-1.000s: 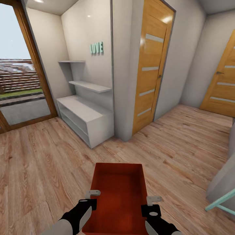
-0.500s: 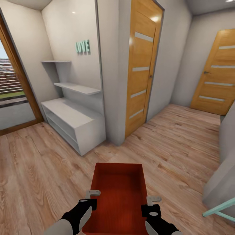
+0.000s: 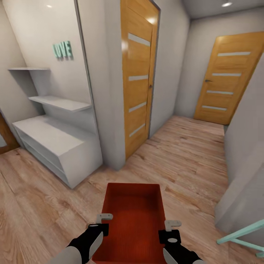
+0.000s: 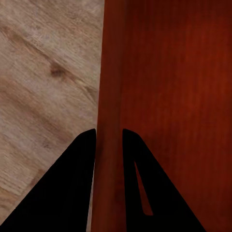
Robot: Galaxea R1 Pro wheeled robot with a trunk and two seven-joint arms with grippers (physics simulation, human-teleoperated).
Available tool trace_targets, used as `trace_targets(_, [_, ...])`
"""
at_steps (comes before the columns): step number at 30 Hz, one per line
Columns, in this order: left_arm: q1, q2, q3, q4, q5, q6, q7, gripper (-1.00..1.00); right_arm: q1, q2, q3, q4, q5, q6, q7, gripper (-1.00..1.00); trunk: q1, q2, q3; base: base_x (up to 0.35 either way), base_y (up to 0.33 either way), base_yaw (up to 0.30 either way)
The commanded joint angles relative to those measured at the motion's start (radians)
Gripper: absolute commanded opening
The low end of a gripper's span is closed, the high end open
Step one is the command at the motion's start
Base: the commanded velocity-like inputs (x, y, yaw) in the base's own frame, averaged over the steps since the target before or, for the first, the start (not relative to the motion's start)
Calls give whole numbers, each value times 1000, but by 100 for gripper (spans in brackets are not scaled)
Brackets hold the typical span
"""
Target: Move the two storage containers from the living room to the garage. In the garage, place one container on the floor and stack the other container on top of it (either order is fine).
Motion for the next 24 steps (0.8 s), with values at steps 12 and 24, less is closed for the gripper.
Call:
trace_targets(12, [0, 3, -6, -6, -25, 9, 14, -100, -1, -2, -6, 14, -15, -1, -10, -100, 0, 0, -1, 322, 0, -288])
trace_targets(24, [0, 3, -6, -6, -25, 9, 14, -100, -1, -1, -6, 14, -15, -1, -10, -100, 0, 0, -1, 322, 0, -288])
